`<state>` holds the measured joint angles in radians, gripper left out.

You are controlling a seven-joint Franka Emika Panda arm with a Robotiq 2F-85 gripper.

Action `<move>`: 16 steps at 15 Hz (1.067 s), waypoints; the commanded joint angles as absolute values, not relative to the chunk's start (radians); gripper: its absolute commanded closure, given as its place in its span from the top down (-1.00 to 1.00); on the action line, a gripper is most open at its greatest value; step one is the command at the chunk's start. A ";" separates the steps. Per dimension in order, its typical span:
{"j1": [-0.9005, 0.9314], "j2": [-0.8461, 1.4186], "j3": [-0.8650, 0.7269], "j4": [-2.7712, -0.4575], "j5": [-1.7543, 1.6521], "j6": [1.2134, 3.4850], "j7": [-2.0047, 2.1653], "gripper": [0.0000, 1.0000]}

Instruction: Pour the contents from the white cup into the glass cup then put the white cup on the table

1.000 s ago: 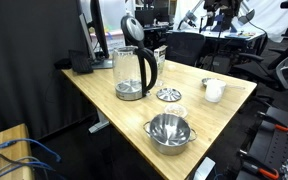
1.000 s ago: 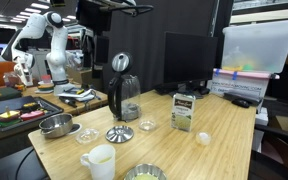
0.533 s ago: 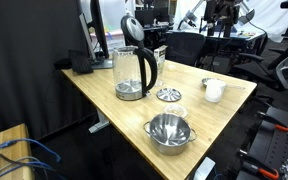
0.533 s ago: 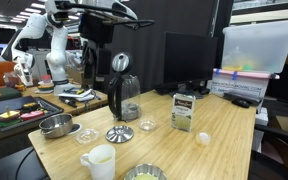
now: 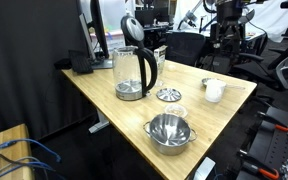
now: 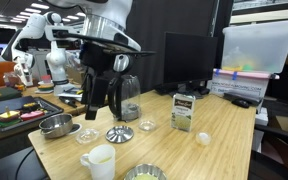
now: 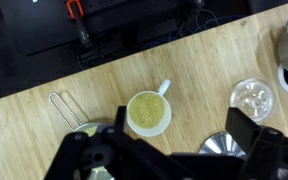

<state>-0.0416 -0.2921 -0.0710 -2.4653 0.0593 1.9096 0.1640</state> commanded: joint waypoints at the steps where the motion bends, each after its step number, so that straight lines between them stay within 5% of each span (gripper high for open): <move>1: -0.064 -0.285 -0.053 -2.524 0.047 1.926 0.216 1.00; 16: -0.050 -0.187 -0.047 -2.595 0.205 2.040 0.293 1.00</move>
